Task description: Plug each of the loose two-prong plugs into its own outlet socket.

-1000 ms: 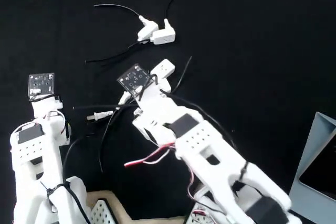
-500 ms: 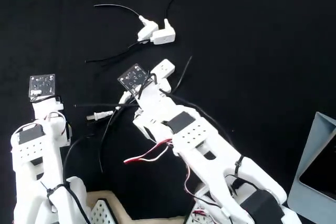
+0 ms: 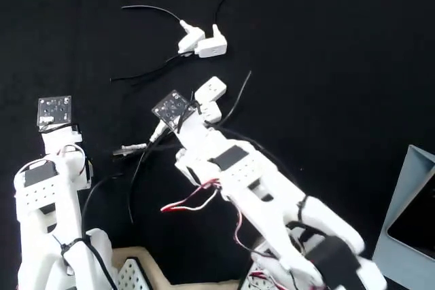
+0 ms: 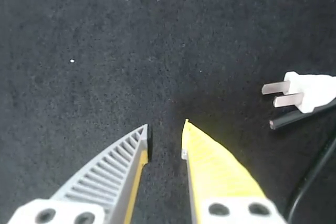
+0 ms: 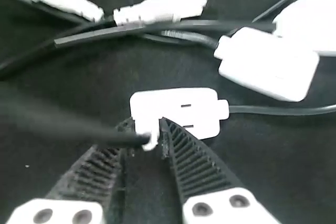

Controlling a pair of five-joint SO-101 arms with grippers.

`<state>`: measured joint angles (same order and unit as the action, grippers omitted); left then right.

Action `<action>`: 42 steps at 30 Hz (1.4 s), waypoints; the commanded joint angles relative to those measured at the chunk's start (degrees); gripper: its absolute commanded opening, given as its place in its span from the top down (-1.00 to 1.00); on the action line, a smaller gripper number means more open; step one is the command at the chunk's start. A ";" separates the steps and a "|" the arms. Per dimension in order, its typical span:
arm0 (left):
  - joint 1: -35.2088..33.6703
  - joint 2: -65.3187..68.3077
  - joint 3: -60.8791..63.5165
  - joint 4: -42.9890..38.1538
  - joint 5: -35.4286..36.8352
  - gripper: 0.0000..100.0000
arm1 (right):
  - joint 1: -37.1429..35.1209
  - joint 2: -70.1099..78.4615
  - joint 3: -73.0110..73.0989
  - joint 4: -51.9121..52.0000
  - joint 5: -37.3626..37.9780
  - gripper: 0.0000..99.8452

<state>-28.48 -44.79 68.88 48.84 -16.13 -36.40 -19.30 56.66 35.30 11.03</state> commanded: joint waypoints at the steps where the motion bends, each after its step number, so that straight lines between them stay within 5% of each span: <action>1: 0.22 -0.79 -0.40 -0.97 0.44 0.77 | 0.79 5.32 -3.12 -0.35 0.53 0.98; 13: 0.22 -0.70 -0.31 -1.05 0.44 0.77 | 4.13 3.91 -7.16 0.44 0.53 0.98; 22: 0.22 -0.70 -0.31 -1.05 0.35 0.76 | 7.38 -4.88 -27.03 11.34 0.53 0.98; 33: 0.22 -1.14 0.66 -1.14 0.35 0.76 | 8.44 21.05 -49.71 1.14 0.62 0.97; 42: 0.22 -1.14 0.84 -1.14 0.35 0.76 | 8.44 41.98 -66.77 2.90 0.53 0.36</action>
<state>-28.48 -44.97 70.02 48.66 -16.13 -28.66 21.67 -3.47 36.18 11.12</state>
